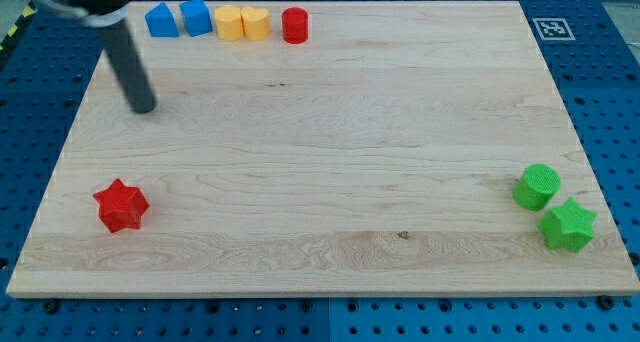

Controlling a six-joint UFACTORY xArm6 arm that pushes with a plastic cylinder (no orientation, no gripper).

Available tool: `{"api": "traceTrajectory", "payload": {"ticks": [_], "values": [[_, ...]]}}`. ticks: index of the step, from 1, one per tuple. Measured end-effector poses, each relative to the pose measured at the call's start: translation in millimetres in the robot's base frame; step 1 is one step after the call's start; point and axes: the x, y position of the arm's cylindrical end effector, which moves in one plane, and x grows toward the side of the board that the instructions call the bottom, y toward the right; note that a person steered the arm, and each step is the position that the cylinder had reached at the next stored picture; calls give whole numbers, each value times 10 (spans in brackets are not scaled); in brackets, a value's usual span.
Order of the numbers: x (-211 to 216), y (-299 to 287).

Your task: Push the red star parallel to the red circle

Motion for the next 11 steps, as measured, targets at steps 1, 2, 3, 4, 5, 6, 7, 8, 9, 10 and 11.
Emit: {"api": "traceTrajectory", "payload": {"ticks": [1, 2, 3, 4, 5, 6, 7, 8, 9, 10, 11], "values": [[505, -343], [1225, -409], [1410, -409], [1353, -327], [1339, 21], [1355, 364], [1356, 622], [1356, 895], [1292, 1224], [1125, 1476], [979, 1781]]}}
